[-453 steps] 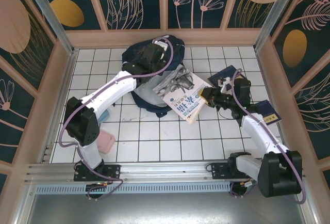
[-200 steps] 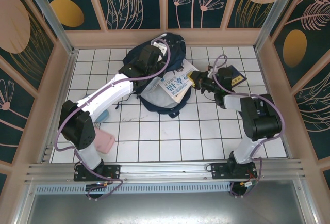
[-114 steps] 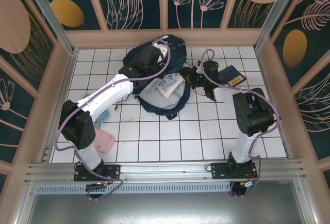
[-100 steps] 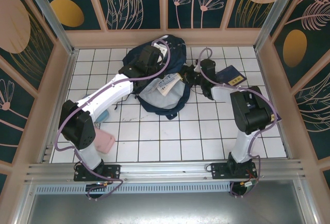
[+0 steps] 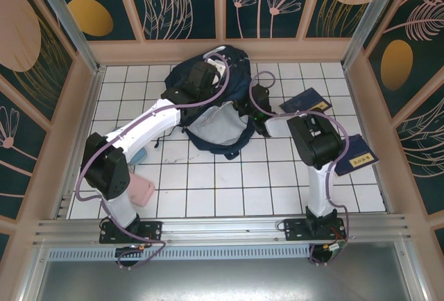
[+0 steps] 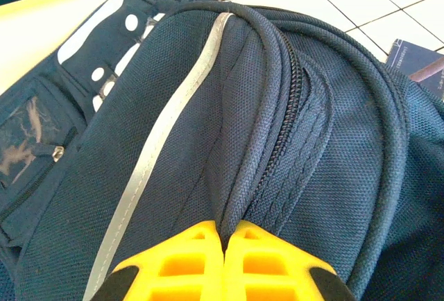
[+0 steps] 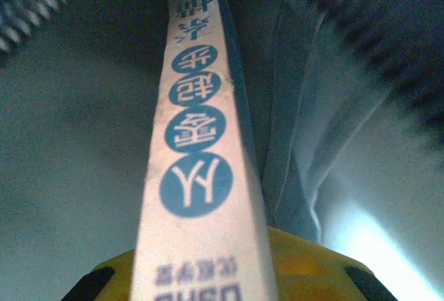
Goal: Pack the student bag
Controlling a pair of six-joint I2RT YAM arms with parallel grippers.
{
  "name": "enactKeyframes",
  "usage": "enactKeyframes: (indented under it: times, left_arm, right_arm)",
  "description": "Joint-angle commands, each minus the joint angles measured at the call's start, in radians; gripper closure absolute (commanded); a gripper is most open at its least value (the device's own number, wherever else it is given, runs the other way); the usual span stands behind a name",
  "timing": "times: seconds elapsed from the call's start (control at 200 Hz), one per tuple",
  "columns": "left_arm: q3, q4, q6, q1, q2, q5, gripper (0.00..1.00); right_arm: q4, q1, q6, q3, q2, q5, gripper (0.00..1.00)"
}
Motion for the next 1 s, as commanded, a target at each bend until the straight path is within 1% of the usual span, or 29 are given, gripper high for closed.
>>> enactKeyframes:
  times: [0.0,0.025,0.075,0.16,0.235,0.285,0.38,0.415,0.455,0.485,0.551,0.626,0.751,0.796,0.806,0.866,0.996]
  left_arm:
    - [0.045,0.116,-0.036,-0.007,-0.023,0.021,1.00]
    - [0.043,0.116,-0.036,-0.007,-0.022,0.016,1.00]
    - [0.038,0.118,-0.036,-0.006,-0.026,0.006,1.00]
    - [0.032,0.117,-0.040,-0.006,-0.028,-0.015,1.00]
    - [0.020,0.126,-0.045,-0.007,-0.030,-0.027,1.00]
    - [0.016,0.133,-0.049,-0.007,-0.030,-0.033,1.00]
    - [0.007,0.144,-0.061,-0.006,-0.024,-0.059,1.00]
    - [0.001,0.149,-0.064,-0.007,-0.023,-0.068,1.00]
    - [-0.006,0.154,-0.066,-0.006,-0.024,-0.074,1.00]
    - [-0.011,0.159,-0.067,-0.006,-0.024,-0.080,1.00]
    - [-0.017,0.162,-0.071,-0.007,-0.024,-0.090,1.00]
    - [-0.022,0.161,-0.070,-0.006,-0.026,-0.104,1.00]
    - [-0.045,0.162,-0.074,-0.006,-0.043,-0.153,1.00]
    - [-0.064,0.167,-0.084,-0.006,-0.043,-0.164,1.00]
    - [-0.069,0.168,-0.086,-0.006,-0.065,-0.166,1.00]
    - [-0.101,0.171,-0.098,-0.007,-0.095,-0.166,1.00]
    - [-0.188,0.167,-0.117,-0.006,-0.161,-0.185,1.00]
  right_arm:
    - [0.117,0.011,0.036,0.085,0.025,0.041,0.92]
    - [0.097,0.011,0.039,0.082,0.023,0.025,0.85]
    - [0.050,0.006,0.038,0.067,0.003,-0.006,0.67]
    - [0.008,-0.004,0.000,0.001,-0.061,-0.077,0.46]
    - [0.005,-0.009,-0.060,-0.064,-0.121,-0.157,0.37]
    - [-0.039,-0.008,-0.091,-0.099,-0.155,-0.191,0.32]
    - [-0.117,-0.013,-0.128,-0.172,-0.227,-0.234,0.28]
    - [-0.116,-0.017,-0.133,-0.213,-0.262,-0.250,0.26]
    - [-0.095,-0.018,-0.170,-0.250,-0.302,-0.275,0.25]
    - [-0.121,-0.017,-0.203,-0.267,-0.335,-0.281,0.25]
    - [-0.264,-0.019,-0.273,-0.284,-0.409,-0.255,0.24]
    - [-0.429,-0.025,-0.361,-0.314,-0.494,-0.184,0.25]
    - [-0.567,-0.033,-0.540,-0.373,-0.616,-0.055,0.26]
    - [-0.642,-0.060,-0.584,-0.357,-0.629,-0.019,0.26]
    - [-0.655,-0.069,-0.591,-0.353,-0.630,-0.015,0.26]
    - [-0.708,-0.135,-0.627,-0.329,-0.625,-0.014,0.28]
    - [-0.728,-0.277,-0.654,-0.271,-0.572,-0.036,0.28]
